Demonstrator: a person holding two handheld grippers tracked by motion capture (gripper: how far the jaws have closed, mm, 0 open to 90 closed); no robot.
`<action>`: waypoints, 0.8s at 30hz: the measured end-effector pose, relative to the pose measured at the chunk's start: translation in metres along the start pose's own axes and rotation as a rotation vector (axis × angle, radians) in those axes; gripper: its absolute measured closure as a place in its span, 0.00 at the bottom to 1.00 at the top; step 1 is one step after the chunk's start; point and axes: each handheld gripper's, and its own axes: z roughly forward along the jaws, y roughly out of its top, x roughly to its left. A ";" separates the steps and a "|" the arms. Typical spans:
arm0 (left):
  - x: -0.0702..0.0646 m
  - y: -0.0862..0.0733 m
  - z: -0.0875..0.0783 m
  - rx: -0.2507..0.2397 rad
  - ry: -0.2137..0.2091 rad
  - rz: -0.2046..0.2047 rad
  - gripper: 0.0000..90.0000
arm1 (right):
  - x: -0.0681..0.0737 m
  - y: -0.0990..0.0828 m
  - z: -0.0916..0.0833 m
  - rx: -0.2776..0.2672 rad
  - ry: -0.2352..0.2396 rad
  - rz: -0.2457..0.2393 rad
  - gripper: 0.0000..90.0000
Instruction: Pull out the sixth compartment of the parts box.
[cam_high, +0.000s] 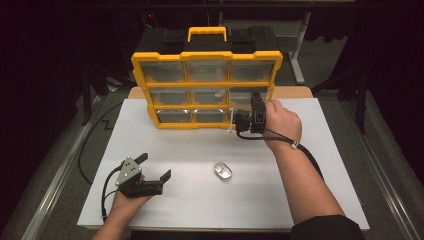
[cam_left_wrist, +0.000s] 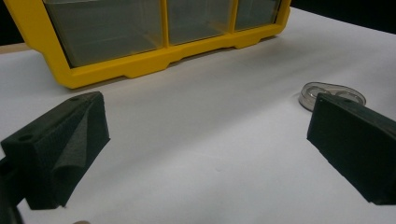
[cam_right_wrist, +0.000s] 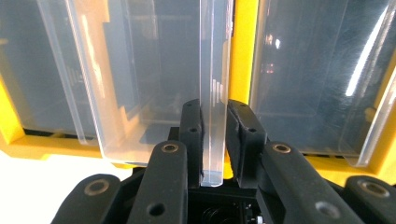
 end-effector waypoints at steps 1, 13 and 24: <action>0.000 0.000 0.000 0.001 0.000 0.002 0.00 | 0.000 0.000 -0.002 0.001 0.000 -0.002 0.87; -0.001 0.000 0.001 -0.003 -0.004 0.006 0.00 | 0.004 -0.008 -0.030 -0.022 -0.006 -0.014 0.87; 0.000 0.000 0.001 0.000 -0.010 0.004 0.00 | 0.009 -0.010 -0.052 -0.034 -0.008 -0.010 0.87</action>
